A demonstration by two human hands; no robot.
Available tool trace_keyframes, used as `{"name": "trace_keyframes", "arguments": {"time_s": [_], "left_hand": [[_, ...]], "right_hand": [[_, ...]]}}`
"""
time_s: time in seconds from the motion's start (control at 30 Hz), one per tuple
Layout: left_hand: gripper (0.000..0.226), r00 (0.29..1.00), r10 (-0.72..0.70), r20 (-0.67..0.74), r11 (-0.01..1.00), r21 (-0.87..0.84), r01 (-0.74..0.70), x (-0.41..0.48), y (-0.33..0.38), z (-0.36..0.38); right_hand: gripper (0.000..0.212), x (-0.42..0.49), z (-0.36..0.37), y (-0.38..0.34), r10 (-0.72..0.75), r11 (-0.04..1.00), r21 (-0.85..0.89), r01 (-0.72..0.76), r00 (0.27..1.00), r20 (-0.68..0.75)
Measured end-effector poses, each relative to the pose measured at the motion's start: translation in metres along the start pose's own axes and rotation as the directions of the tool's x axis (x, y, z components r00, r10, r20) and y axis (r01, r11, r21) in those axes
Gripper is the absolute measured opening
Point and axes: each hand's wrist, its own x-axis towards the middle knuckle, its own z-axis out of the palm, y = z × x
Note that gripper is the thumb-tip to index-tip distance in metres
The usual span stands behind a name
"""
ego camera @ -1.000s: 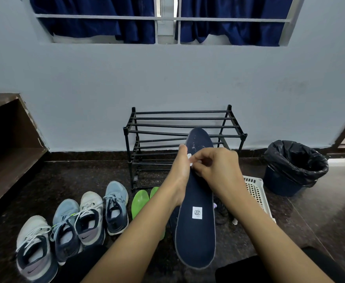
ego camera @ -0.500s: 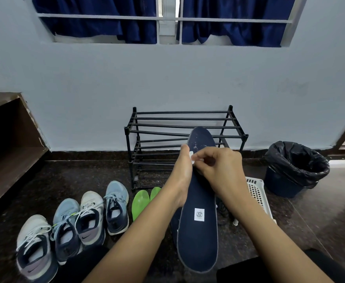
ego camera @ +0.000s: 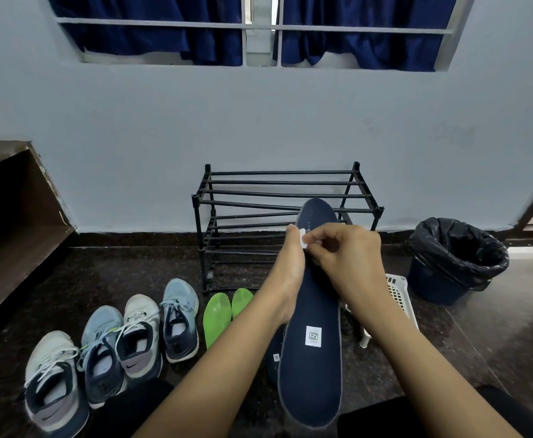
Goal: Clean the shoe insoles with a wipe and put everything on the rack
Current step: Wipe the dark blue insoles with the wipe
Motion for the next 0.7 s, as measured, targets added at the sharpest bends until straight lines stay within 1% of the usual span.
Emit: {"name": "trace_keyframes", "arguments": {"time_s": [0.1, 0.17, 0.37, 0.5, 0.7], "left_hand": [[0.069, 1.0, 0.004, -0.025, 1.0, -0.007, -0.005, 0.0037, 0.0026, -0.0039], [0.069, 1.0, 0.006, -0.028, 1.0, 0.007, -0.005, 0.0023, 0.0023, -0.0033], [0.066, 1.0, -0.001, 0.003, 1.0, 0.011, 0.001, 0.0002, -0.0056, 0.0027], [0.068, 1.0, -0.011, 0.023, 1.0, 0.02, 0.01, -0.0005, -0.0053, 0.0028], [0.063, 1.0, -0.002, -0.024, 1.0, 0.015, 0.002, 0.0022, 0.0007, -0.002]], "right_hand": [[0.014, -0.005, 0.0012, -0.0016, -0.001, 1.0, -0.005, 0.001, 0.998, 0.057], [0.013, -0.0059, 0.0011, -0.0012, -0.01, 1.0, -0.019, 0.011, 0.998, 0.066], [0.013, 0.001, -0.0005, 0.0039, -0.017, 0.999, -0.043, 0.015, 0.999, -0.031], [0.013, -0.0014, 0.0016, 0.0045, -0.026, 0.999, -0.041, 0.024, 0.998, -0.056], [0.014, -0.005, 0.0031, 0.0038, 0.005, 1.0, -0.027, -0.004, 0.998, 0.062]]}}
